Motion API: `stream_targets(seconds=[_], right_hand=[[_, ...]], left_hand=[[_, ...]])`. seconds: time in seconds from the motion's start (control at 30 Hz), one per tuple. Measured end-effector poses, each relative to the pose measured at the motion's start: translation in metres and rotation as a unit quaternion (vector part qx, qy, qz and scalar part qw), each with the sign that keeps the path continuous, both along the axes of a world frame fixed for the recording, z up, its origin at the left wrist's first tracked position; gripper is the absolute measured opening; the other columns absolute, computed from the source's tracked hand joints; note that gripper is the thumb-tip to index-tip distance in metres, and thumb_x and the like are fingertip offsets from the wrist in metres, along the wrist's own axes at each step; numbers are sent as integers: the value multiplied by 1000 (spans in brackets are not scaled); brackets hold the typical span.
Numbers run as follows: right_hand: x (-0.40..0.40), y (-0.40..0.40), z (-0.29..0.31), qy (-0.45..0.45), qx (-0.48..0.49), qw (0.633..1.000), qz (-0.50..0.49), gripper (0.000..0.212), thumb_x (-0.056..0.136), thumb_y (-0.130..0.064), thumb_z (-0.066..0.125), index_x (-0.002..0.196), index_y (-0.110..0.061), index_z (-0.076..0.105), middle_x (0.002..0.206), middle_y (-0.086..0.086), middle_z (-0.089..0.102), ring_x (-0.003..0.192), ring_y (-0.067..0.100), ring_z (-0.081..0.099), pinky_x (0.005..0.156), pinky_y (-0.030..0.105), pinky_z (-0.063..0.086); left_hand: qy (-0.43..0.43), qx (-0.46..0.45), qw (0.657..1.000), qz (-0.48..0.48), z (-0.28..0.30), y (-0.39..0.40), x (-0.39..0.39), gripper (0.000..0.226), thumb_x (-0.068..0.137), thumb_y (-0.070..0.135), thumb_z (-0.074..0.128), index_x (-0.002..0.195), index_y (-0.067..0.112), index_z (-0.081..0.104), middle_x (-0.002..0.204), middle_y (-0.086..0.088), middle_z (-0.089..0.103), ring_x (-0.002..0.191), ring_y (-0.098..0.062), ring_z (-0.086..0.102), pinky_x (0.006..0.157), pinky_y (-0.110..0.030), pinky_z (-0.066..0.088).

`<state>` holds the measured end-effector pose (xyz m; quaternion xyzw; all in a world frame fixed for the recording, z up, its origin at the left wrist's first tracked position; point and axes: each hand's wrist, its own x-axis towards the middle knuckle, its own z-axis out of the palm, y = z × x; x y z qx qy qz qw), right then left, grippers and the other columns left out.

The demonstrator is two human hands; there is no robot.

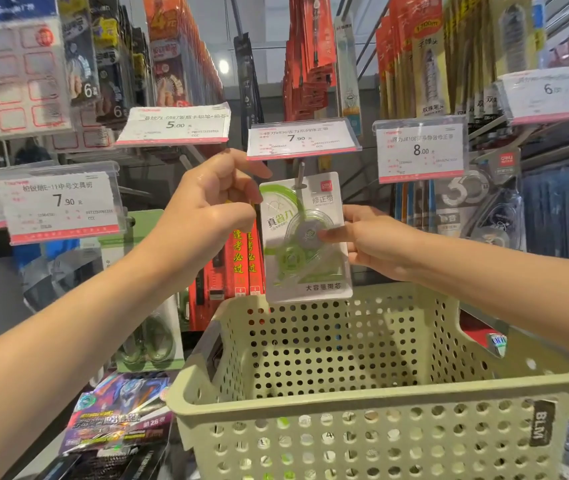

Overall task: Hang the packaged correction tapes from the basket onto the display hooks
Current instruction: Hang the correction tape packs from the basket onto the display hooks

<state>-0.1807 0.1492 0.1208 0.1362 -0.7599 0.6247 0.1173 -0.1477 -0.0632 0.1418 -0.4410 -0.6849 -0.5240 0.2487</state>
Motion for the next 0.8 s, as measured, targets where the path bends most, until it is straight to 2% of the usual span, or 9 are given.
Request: stream_targets(seconds=[0.17,0.27,0.37,0.43,0.53,0.63,0.73,0.8], right_hand=[[-8,-2,-3,-1,20,1000,-2,49,78,-15,71,124,-18,53,116,-1,69,108,20,64,103,45,42],[-10,-3,-4,15,62,997,-47,71,60,-33,78,125,-20,52,123,-1,63,111,21,60,103,44,42],[-8,-5,-5,55,114,983,-131,63,77,-30,72,131,-18,42,129,-2,51,111,18,53,94,31,41],[-6,-5,-6,82,141,973,-163,58,83,-26,68,130,-17,37,127,1,51,109,18,53,89,30,43],[1,-4,-8,127,187,952,-207,64,83,-24,66,135,-15,31,132,5,46,116,20,50,99,30,40],[13,-4,-14,205,278,904,-253,59,82,-21,63,134,-17,35,134,3,40,110,17,45,90,26,36],[28,-13,-18,259,332,883,-206,32,83,-15,60,114,-20,53,113,-3,51,94,13,53,78,26,43],[33,-19,-20,224,366,891,-148,18,83,-12,59,100,-20,59,97,-9,56,87,11,58,78,27,49]], left_hand=[[-7,-9,1000,-4,-3,-1,1,44,56,-1,47,90,24,58,77,-3,52,64,-4,48,56,-12,41],[-27,-46,999,5,-6,-3,-3,47,59,0,48,96,29,56,77,-1,52,65,-4,49,61,-19,42],[-35,-96,993,51,-13,-5,-8,49,61,8,51,101,37,49,79,1,52,70,-13,47,68,-36,41],[-18,-145,981,128,-17,-5,-10,44,64,16,55,103,35,46,80,2,53,70,-18,49,68,-38,46],[-15,-247,936,250,-23,-8,-13,34,77,23,60,109,20,50,80,0,58,68,-21,55,66,-39,51],[9,-351,867,352,-34,-9,-15,28,81,35,59,97,13,56,74,3,57,62,-13,52,52,-27,42],[-4,-437,807,398,-46,-7,-18,31,83,41,60,95,13,55,79,4,52,74,-15,55,63,-26,47],[-41,-464,785,407,-54,-6,-22,28,83,41,62,81,17,47,81,3,49,73,-14,51,64,-26,45]])
